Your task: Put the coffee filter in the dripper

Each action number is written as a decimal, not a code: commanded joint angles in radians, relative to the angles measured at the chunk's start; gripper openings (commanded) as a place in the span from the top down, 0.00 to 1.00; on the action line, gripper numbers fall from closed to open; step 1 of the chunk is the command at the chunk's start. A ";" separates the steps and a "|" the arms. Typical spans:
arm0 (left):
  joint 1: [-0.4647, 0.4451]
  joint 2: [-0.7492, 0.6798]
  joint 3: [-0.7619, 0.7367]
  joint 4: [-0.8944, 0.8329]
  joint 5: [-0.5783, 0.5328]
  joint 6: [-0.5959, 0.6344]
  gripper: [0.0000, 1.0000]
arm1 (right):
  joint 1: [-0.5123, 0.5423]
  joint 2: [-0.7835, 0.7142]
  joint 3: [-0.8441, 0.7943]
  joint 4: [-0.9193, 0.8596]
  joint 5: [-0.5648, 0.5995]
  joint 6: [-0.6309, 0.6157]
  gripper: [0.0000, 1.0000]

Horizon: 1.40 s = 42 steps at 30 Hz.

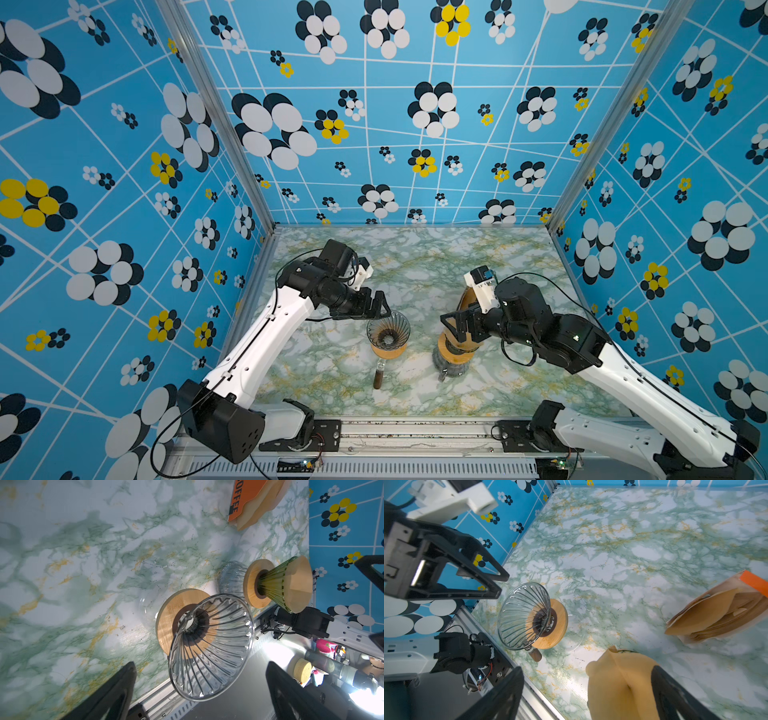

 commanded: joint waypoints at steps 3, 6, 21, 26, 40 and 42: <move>0.004 -0.035 0.076 0.092 0.020 0.052 0.01 | -0.122 0.035 0.061 -0.038 0.016 -0.010 0.09; 0.004 -0.065 0.030 0.252 0.052 0.062 0.01 | -0.206 0.079 0.081 -0.054 0.006 -0.024 0.17; -0.050 -0.056 -0.249 0.774 0.287 0.066 0.01 | -0.491 0.330 0.067 0.027 -0.042 -0.045 0.73; -0.061 -0.066 -0.292 0.778 0.309 0.097 0.01 | -0.502 0.414 0.076 0.058 -0.040 -0.062 0.78; -0.069 -0.131 -0.317 0.745 0.219 0.134 0.01 | -0.504 0.555 0.107 0.103 -0.020 -0.072 0.82; -0.070 -0.131 -0.317 0.748 0.223 0.132 0.01 | -0.504 0.573 0.114 0.104 -0.019 -0.075 0.82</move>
